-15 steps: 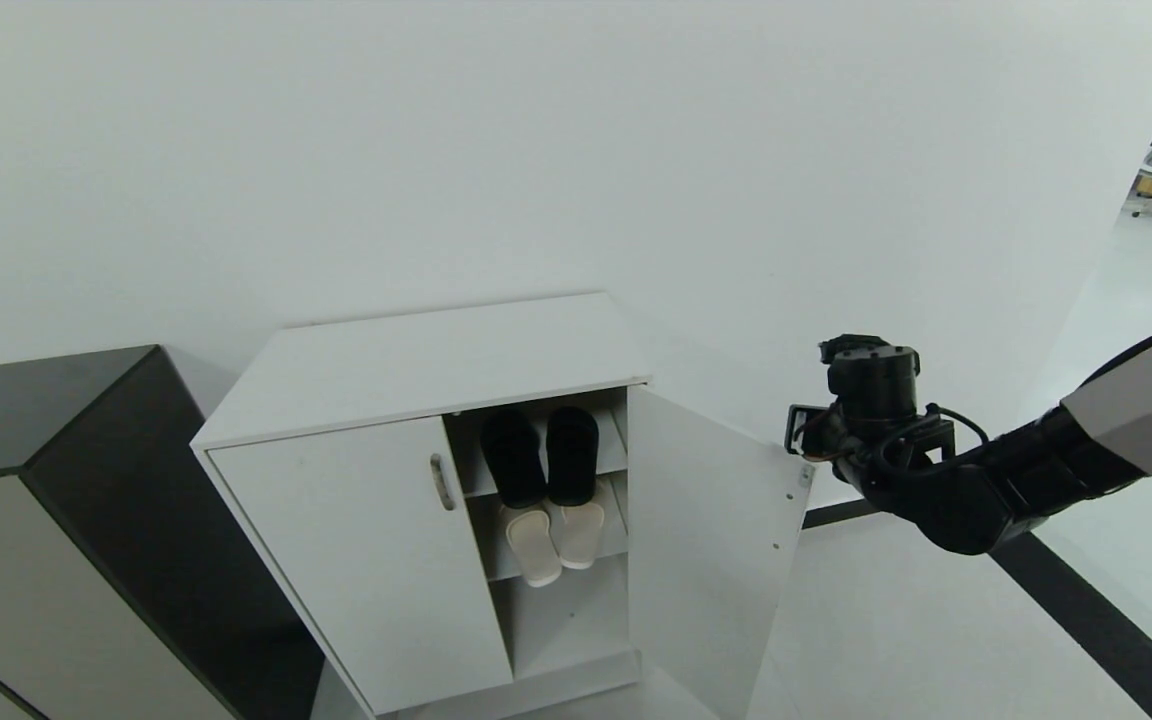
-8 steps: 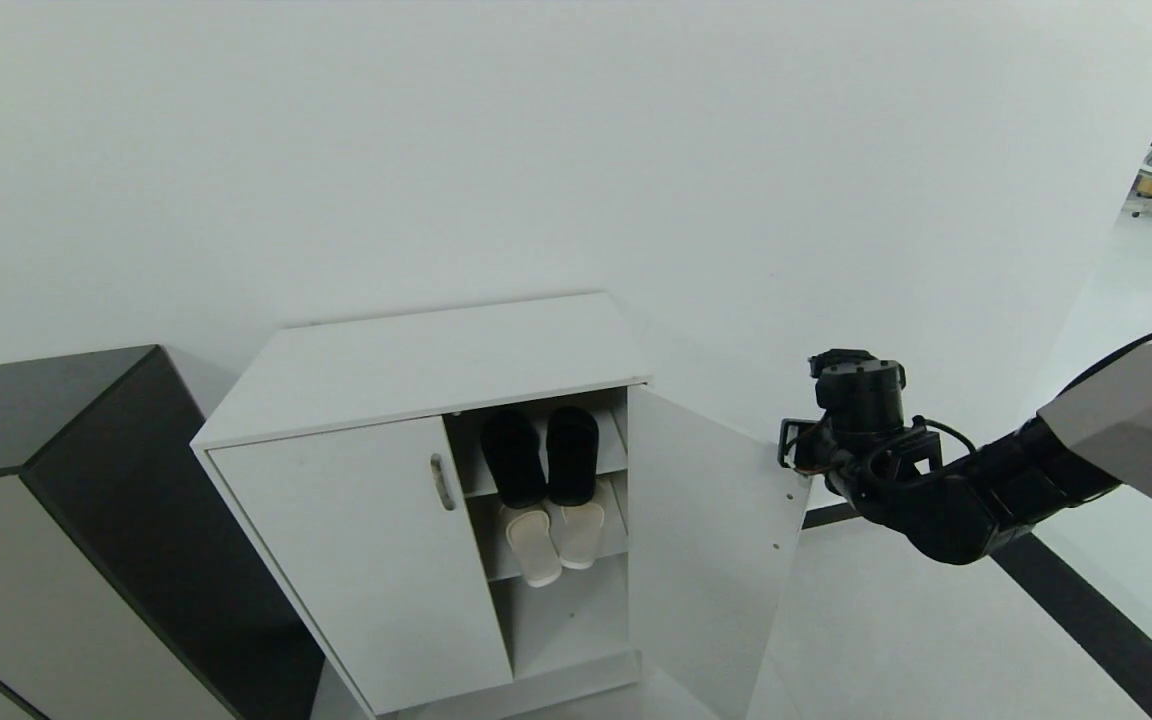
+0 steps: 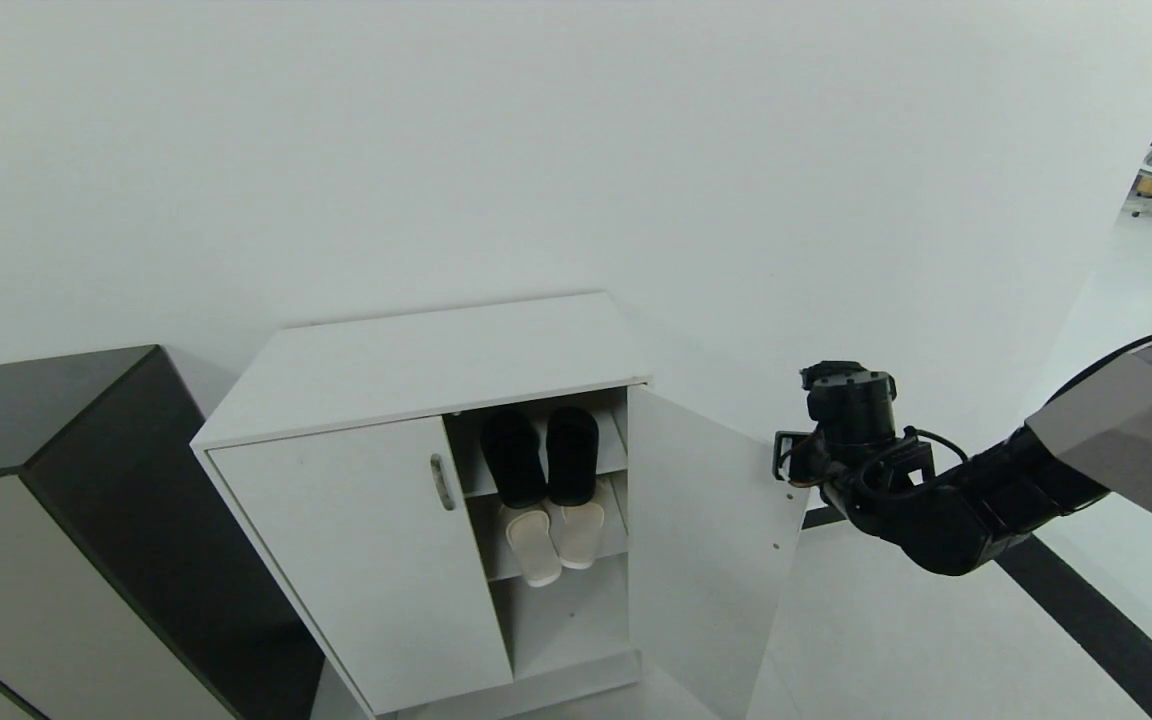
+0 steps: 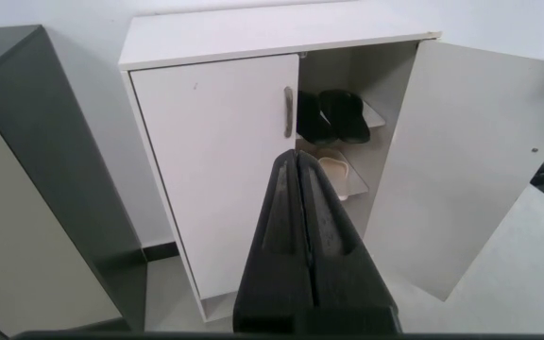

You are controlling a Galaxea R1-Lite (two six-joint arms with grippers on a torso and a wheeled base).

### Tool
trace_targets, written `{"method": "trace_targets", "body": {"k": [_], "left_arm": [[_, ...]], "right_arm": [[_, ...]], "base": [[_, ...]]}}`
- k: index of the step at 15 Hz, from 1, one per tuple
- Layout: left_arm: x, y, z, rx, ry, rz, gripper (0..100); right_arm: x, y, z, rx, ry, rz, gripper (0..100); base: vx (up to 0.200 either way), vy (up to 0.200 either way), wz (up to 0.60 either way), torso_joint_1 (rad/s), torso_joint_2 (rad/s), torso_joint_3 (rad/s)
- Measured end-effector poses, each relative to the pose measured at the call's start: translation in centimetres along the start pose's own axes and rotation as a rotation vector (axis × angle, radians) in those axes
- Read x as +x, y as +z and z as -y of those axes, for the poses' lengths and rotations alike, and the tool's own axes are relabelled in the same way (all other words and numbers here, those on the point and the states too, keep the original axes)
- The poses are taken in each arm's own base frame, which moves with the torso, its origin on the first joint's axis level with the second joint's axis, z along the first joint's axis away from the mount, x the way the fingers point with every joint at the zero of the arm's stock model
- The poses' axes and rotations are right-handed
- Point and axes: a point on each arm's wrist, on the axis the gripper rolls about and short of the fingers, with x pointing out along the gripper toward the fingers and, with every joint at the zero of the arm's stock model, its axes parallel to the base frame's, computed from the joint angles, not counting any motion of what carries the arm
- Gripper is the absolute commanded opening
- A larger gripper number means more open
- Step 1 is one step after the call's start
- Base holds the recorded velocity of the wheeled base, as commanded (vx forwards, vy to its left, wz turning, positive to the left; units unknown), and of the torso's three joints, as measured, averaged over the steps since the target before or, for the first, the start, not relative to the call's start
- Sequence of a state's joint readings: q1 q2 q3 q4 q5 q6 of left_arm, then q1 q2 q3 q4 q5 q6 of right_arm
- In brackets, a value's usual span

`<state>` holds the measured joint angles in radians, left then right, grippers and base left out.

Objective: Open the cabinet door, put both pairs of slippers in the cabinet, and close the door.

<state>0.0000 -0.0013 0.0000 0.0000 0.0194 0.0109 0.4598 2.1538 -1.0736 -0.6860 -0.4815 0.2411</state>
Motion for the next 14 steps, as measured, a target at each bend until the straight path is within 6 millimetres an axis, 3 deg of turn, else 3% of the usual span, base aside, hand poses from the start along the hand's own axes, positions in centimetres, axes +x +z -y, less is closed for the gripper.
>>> {"method": "trace_targets", "body": {"k": [5, 12, 14], "left_arm": [[0.0, 0.0, 0.0, 0.000, 0.000, 0.000, 0], [0.0, 0.0, 0.0, 0.000, 0.000, 0.000, 0], [0.0, 0.0, 0.0, 0.000, 0.000, 0.000, 0]], "right_arm": [[-1.9, -1.1, -1.7, -0.035, 0.055, -0.025, 0], [-10.4, -1.0, -5.8, -0.088, 0.265, -0.004, 0], [-11.3, -0.7, -5.8, -0.086, 0.282, 0.004, 0]], "base": [[0.000, 0.000, 0.00, 0.000, 0.00, 0.000], [0.000, 0.000, 0.00, 0.000, 0.00, 0.000], [0.000, 0.000, 0.00, 0.000, 0.00, 0.000]]}}
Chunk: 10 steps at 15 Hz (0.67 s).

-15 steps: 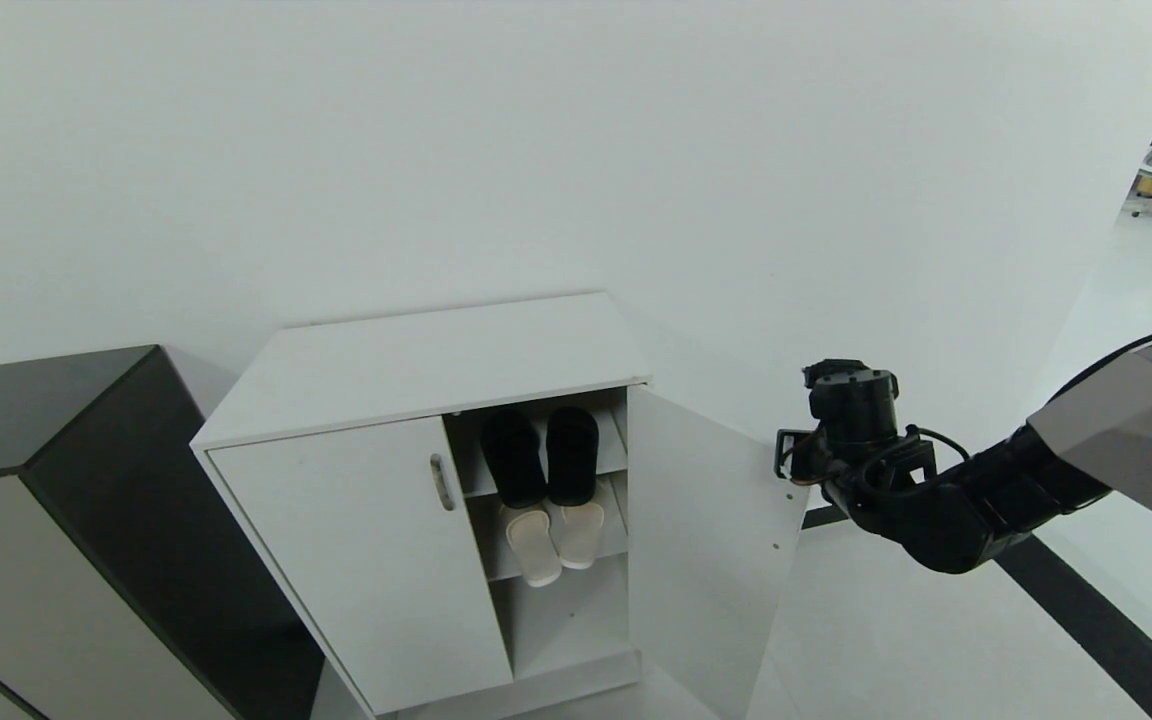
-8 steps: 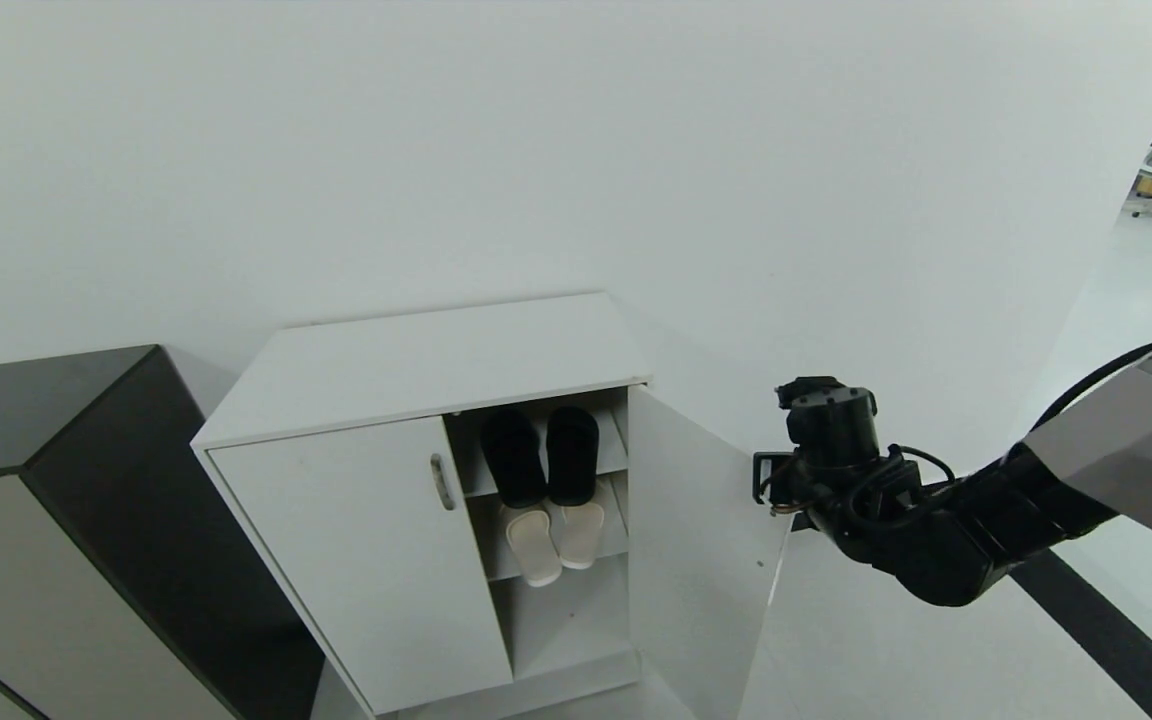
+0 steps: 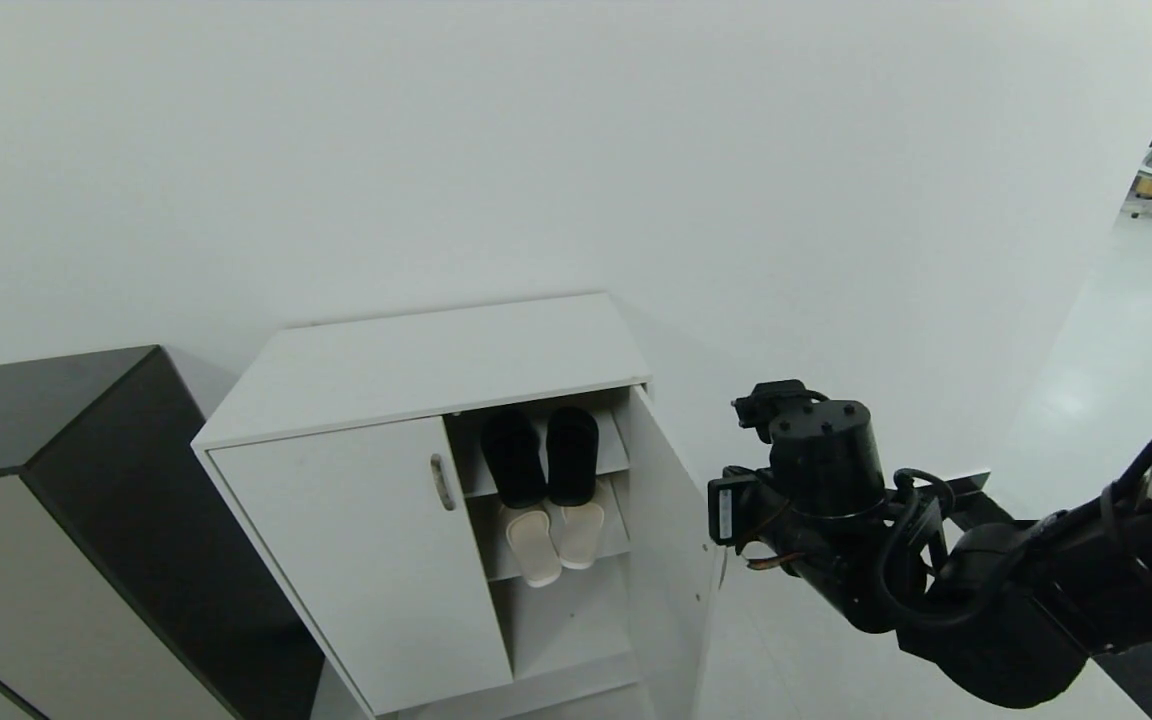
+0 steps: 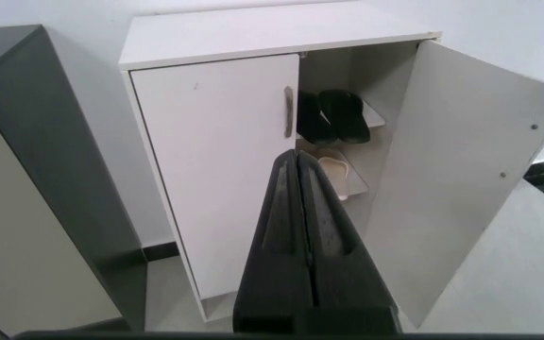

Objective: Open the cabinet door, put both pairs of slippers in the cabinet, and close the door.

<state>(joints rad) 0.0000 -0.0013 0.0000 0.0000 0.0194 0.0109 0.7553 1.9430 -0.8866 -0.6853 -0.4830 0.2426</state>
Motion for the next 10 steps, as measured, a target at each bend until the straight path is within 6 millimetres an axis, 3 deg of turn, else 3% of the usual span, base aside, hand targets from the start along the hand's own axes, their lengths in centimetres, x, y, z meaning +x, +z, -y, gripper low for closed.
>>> {"method": "trace_targets", "body": {"k": [10], "left_arm": [[0.0, 0.0, 0.0, 0.000, 0.000, 0.000, 0]], "right_arm": [[-1.8, -0.7, 0.3, -0.031, 0.140, -0.019, 0]], "base": [[0.000, 0.000, 0.00, 0.000, 0.00, 0.000]]}}
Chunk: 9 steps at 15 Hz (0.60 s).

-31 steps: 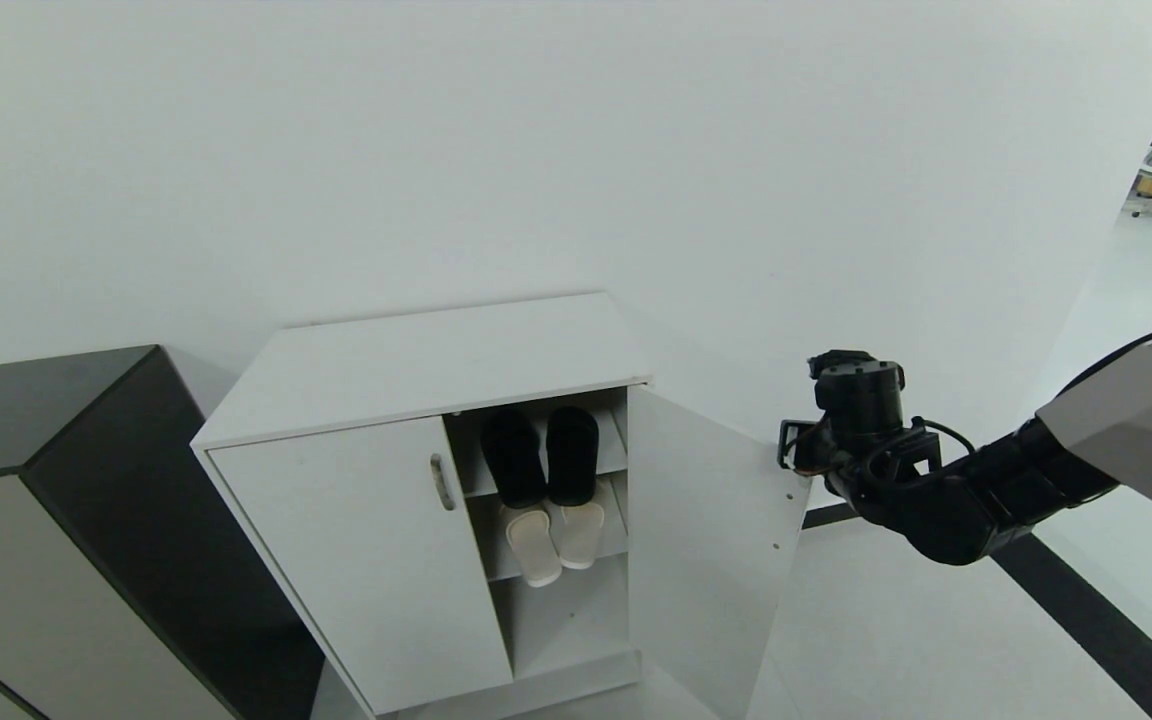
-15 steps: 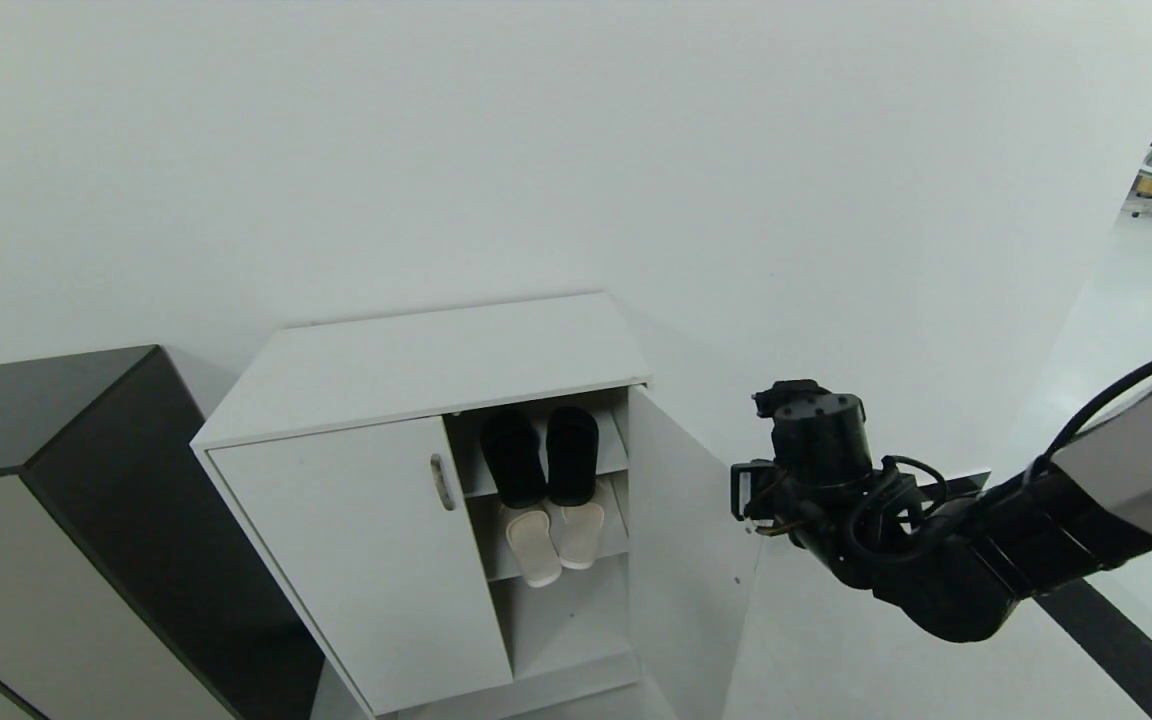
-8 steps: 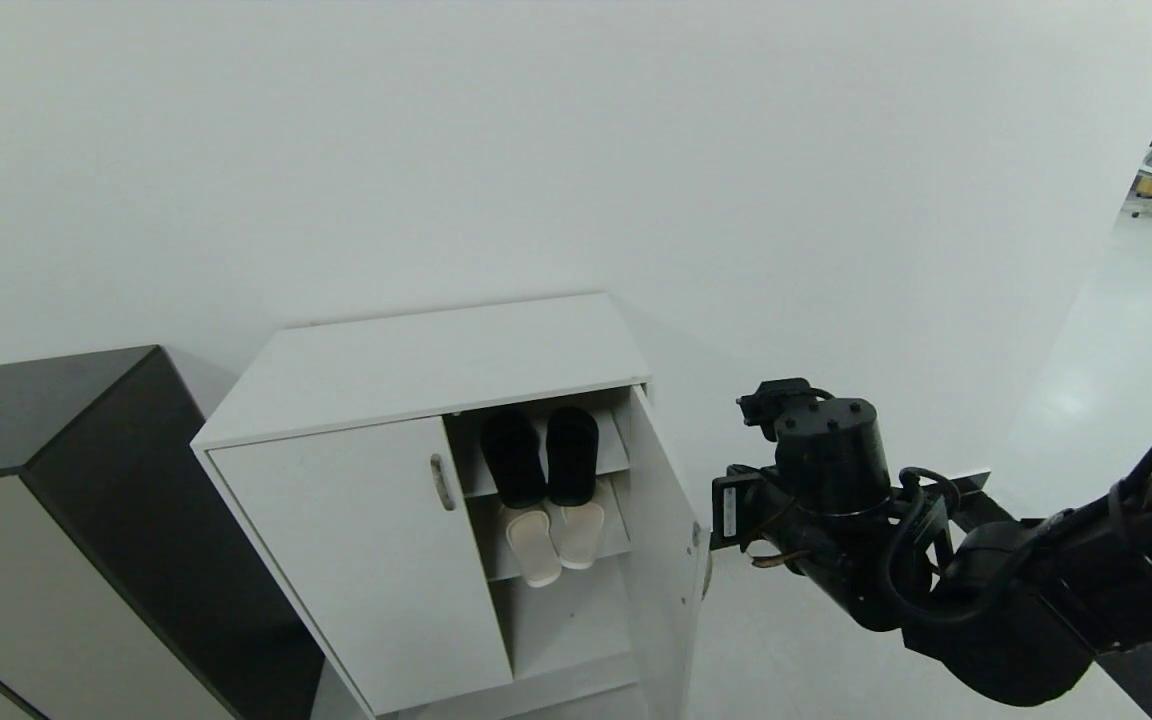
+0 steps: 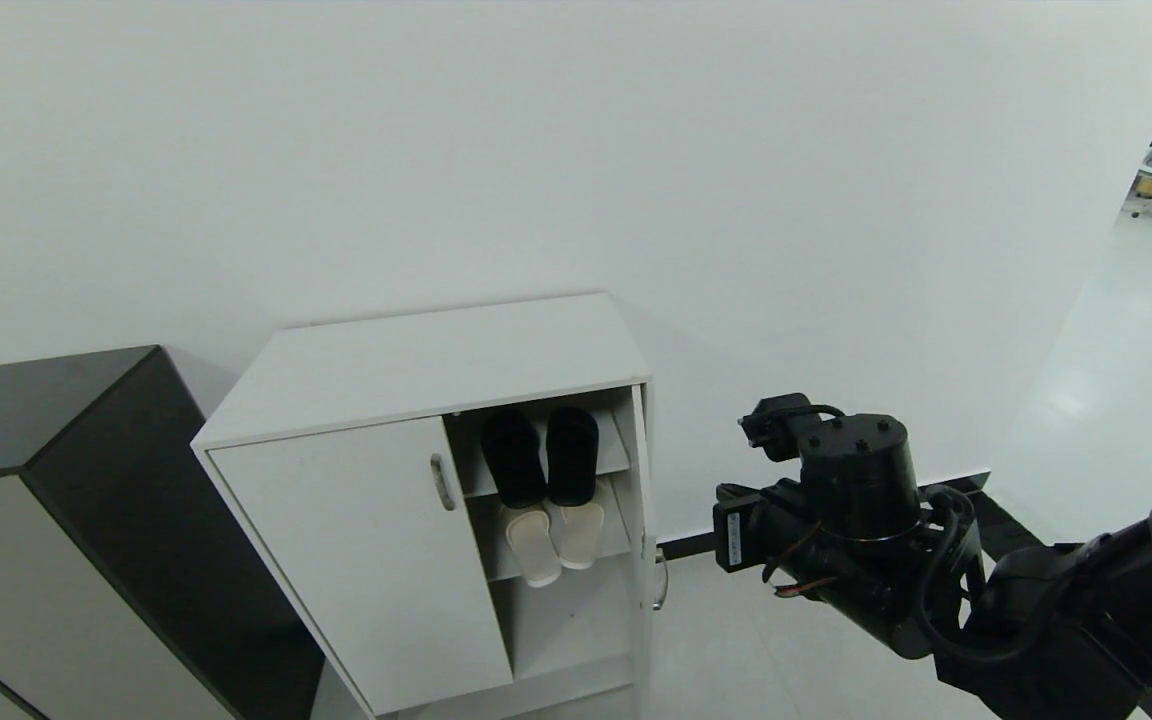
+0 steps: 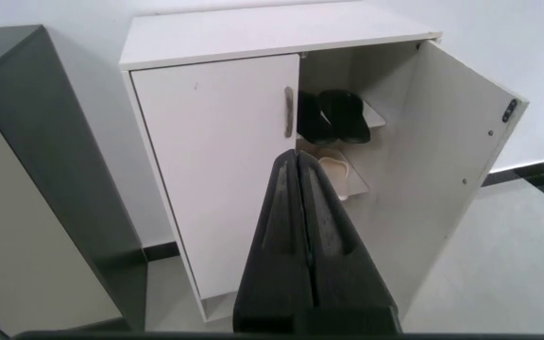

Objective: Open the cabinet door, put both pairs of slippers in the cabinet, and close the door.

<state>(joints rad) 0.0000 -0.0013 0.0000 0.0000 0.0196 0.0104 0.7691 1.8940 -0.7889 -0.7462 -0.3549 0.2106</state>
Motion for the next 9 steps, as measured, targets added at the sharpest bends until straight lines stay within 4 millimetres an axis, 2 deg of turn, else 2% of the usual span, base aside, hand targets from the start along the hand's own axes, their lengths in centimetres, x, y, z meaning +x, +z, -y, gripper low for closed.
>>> {"method": "trace_targets", "body": {"k": [2, 7, 9], "left_arm": [[0.00, 0.00, 0.00, 0.000, 0.000, 0.000, 0], [0.00, 0.00, 0.00, 0.000, 0.000, 0.000, 0], [0.00, 0.00, 0.00, 0.000, 0.000, 0.000, 0]], "right_arm": [[-0.15, -0.14, 0.05, -0.006, 0.000, -0.004, 0], [-0.12, -0.35, 0.07, -0.023, -0.002, -0.008, 0], [-0.14, -0.55, 0.07, -0.024, 0.001, -0.009, 0]], "base": [[0.000, 0.000, 0.00, 0.000, 0.00, 0.000], [0.000, 0.000, 0.60, 0.000, 0.01, 0.001], [0.000, 0.000, 0.00, 0.000, 0.00, 0.000]]}}
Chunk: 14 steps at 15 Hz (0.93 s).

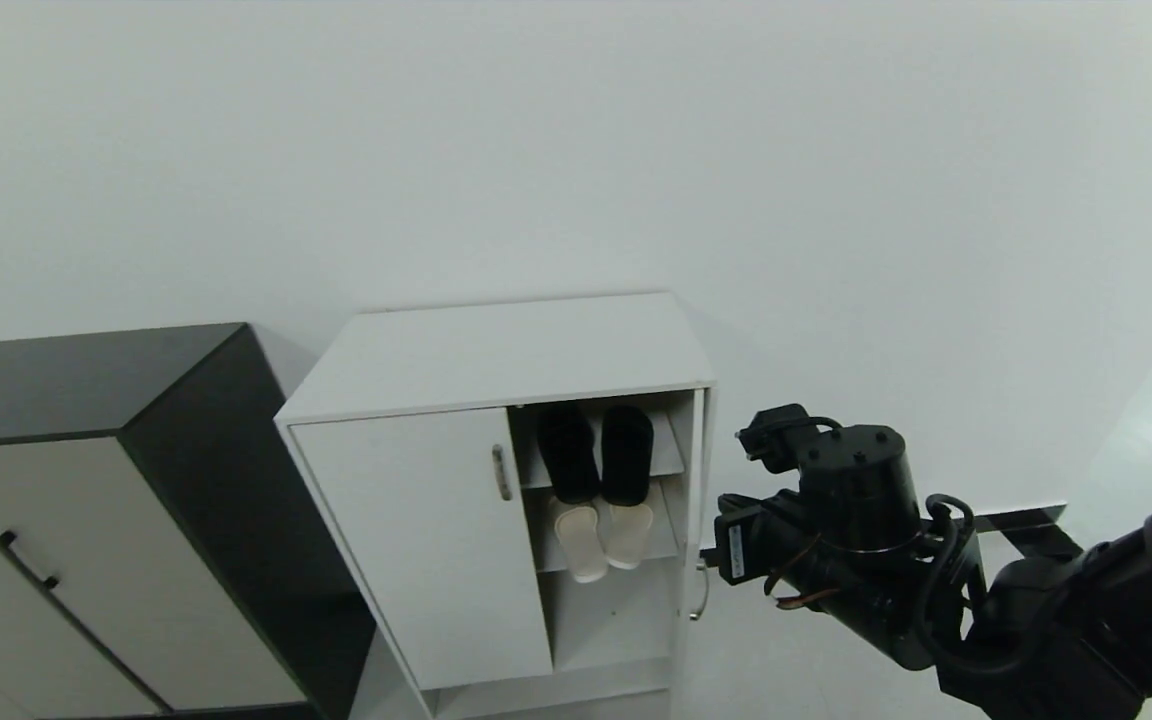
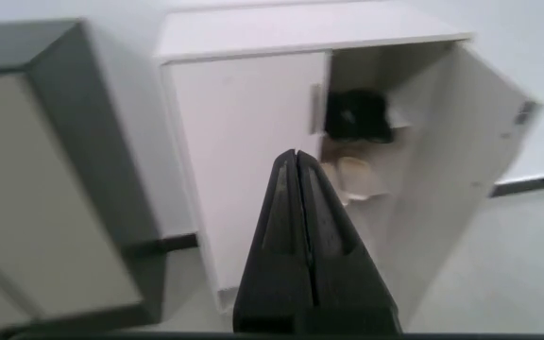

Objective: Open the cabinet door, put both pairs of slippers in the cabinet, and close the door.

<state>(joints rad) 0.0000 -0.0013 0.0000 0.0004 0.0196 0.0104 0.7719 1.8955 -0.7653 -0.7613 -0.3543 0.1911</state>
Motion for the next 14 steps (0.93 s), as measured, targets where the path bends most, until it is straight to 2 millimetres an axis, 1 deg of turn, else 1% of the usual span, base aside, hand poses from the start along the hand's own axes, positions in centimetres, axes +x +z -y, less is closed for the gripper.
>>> {"method": "trace_targets", "body": {"k": [3, 5, 8, 11, 14], "left_arm": [[0.0, 0.0, 0.0, 0.000, 0.000, 0.000, 0], [0.0, 0.0, 0.0, 0.000, 0.000, 0.000, 0], [0.0, 0.0, 0.0, 0.000, -0.001, 0.000, 0], [0.0, 0.0, 0.0, 0.000, -0.002, 0.000, 0], [0.0, 0.0, 0.0, 0.000, -0.001, 0.000, 0]], "right_arm": [[0.0, 0.0, 0.1, 0.001, 0.001, 0.013, 0], [0.0, -0.3, 0.2, -0.029, -0.005, 0.003, 0], [0.1, -0.9, 1.3, -0.081, -0.028, -0.015, 0], [0.8, -1.8, 2.3, -0.109, -0.065, -0.047, 0], [1.7, -2.5, 2.4, -0.104, -0.074, -0.057, 0]], "base": [[0.000, 0.000, 0.00, 0.000, 0.00, 0.000], [0.000, 0.000, 0.00, 0.000, 0.00, 0.000], [0.000, 0.000, 0.00, 0.000, 0.00, 0.000], [0.000, 0.000, 0.00, 0.000, 0.00, 0.000], [0.000, 0.000, 0.00, 0.000, 0.00, 0.000]]}}
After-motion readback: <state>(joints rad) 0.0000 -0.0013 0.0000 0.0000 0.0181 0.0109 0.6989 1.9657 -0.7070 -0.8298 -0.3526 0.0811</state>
